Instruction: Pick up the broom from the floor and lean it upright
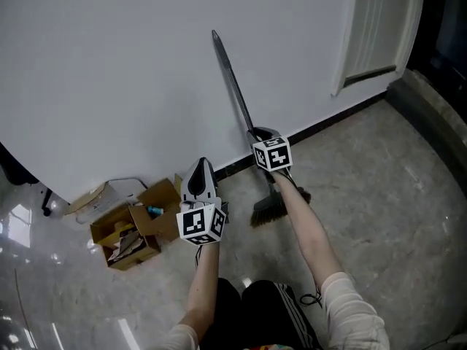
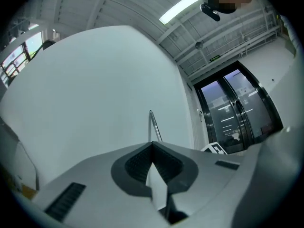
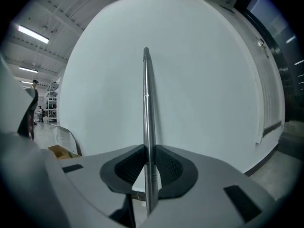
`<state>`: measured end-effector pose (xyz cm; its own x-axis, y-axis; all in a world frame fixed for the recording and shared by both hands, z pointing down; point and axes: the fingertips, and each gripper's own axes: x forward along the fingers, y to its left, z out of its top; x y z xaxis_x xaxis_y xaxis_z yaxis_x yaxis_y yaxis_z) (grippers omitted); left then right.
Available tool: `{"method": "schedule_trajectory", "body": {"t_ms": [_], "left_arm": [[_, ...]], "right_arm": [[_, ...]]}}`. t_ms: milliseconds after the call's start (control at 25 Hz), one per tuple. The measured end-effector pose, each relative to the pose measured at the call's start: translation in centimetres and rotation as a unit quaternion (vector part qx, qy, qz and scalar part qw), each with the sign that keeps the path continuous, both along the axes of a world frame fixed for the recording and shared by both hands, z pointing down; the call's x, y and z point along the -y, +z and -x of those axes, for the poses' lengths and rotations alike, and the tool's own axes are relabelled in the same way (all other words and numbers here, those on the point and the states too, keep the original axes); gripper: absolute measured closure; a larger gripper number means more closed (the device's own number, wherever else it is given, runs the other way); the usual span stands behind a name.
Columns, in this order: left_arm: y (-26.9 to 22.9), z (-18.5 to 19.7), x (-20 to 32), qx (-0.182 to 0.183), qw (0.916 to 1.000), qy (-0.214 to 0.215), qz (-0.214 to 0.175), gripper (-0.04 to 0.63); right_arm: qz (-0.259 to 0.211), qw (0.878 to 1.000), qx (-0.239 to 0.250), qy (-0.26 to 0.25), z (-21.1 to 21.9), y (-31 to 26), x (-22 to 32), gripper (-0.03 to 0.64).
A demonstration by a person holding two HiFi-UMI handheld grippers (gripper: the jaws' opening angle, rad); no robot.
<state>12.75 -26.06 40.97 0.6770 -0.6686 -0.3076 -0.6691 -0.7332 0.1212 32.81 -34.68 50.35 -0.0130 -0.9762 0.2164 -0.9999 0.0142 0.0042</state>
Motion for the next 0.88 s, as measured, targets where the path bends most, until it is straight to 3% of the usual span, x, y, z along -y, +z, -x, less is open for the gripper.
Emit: {"method": "schedule_trajectory", "body": {"t_ms": [200, 440, 600, 760, 880], "left_arm": [[2.1, 0.6, 0.9, 0.004, 0.9999, -0.009, 0.012, 0.551], [3.8, 0.5, 1.6, 0.009, 0.9996, -0.012, 0.026, 0.551], [4.4, 0.0, 1.5, 0.017, 0.9993, -0.009, 0.033, 0.551], [5.4, -0.9, 0.9, 0.027, 0.9988, 0.001, 0.041, 0.551], [5.1, -1.6, 0.2, 0.029, 0.9991, 0.010, 0.030, 0.551]], "right_arm": [[-0.019, 1.000, -0.013, 0.011, -0.6, 0.7, 1.2, 0.535], [-0.033, 0.999, 0.016, 0.029, -0.7, 1.5, 1.3, 0.534], [-0.024, 0.999, 0.030, 0.033, -0.9, 2.1, 1.1, 0.418], [-0.069, 0.996, 0.031, 0.047, -2.2, -0.5, -1.3, 0.407], [-0.119, 0.992, 0.035, 0.029, -1.4, -3.6, -3.7, 0.408]]}}
